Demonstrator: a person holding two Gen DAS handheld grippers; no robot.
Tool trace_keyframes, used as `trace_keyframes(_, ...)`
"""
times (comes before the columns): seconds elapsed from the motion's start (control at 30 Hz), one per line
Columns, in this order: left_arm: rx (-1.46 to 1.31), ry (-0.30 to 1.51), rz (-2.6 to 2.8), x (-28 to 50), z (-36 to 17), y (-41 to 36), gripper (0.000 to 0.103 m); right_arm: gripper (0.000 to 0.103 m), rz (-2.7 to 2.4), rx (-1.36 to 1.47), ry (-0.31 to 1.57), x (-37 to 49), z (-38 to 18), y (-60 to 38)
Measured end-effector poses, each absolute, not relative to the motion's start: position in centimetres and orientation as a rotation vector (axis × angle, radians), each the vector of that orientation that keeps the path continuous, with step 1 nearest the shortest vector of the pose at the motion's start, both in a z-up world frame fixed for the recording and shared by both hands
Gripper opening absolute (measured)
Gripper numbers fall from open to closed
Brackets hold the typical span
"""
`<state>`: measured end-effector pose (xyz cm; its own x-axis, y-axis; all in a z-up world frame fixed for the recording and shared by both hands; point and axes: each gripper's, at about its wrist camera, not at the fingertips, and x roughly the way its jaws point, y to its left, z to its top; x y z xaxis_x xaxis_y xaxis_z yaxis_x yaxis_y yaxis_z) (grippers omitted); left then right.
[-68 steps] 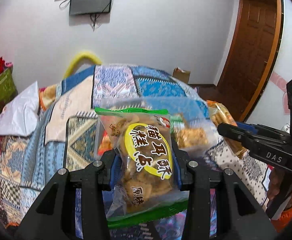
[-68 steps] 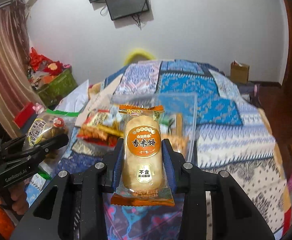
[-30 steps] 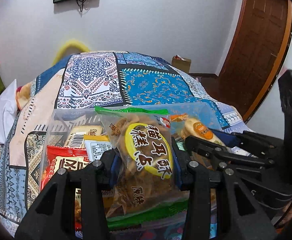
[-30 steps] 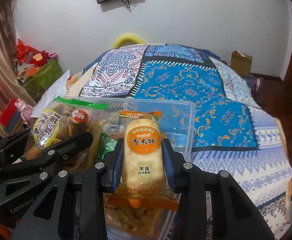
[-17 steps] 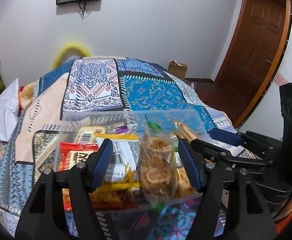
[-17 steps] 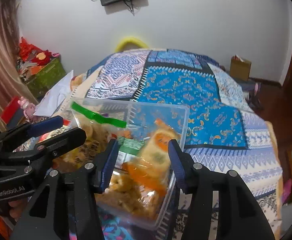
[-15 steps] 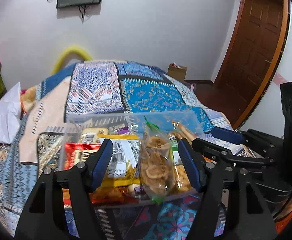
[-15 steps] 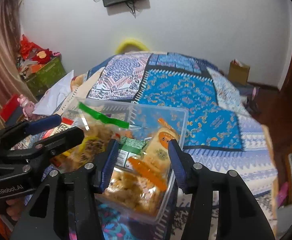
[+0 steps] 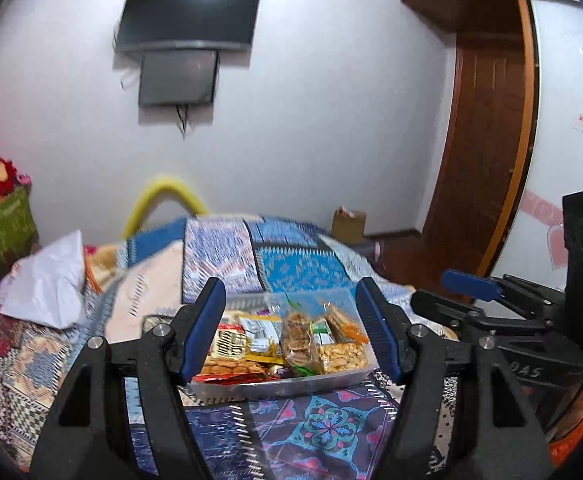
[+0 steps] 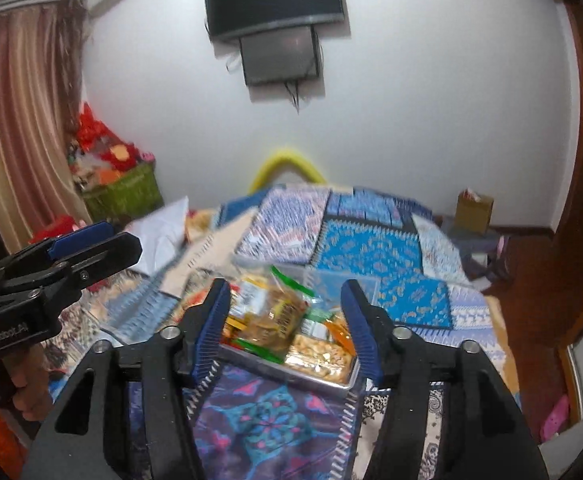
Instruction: Organize snacks
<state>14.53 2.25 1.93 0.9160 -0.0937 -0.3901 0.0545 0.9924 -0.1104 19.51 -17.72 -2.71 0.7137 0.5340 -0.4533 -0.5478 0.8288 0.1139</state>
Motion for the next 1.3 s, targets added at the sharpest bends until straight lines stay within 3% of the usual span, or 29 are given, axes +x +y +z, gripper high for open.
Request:
trace_keyframes(0.17, -0.098, 0.334, -0.064, 10.6, 3.4, 2.5, 0.082, 0.059, 0.604, -0.026, 0.427, 16.4, -1.4, -18.1)
trace_keyframes(0.27, -0.074, 0.303, -0.037, 8.9, 3.7, 2.3, 0.086, 0.071, 0.594, -0.018, 0.391, 15.1, -1.0, -18.4)
trace_keyframes(0.37, -0.083, 0.288, -0.026, 7.8, 3.7, 2.4, 0.09, 0.074, 0.58, -0.029, 0.353, 14.0, -0.7, -18.4)
trace_keyframes(0.53, -0.082, 0.261, 0.0, 6.7, 3.5, 2.3, 0.097, 0.099, 0.537, 0.0, 0.296, 12.8, -1.0, -19.0)
trace_keyframes(0.6, -0.073, 0.263, -0.004, 6.5, 3.3, 2.2, 0.097, 0.102, 0.527, 0.0, 0.282, 12.4, -1.1, -19.1)
trace_keyframes(1.3, -0.075, 0.312, -0.019, 6.5, 1.4, 1.6, 0.097, 0.103, 0.526, -0.003, 0.293, 11.2, -1.8, -19.9)
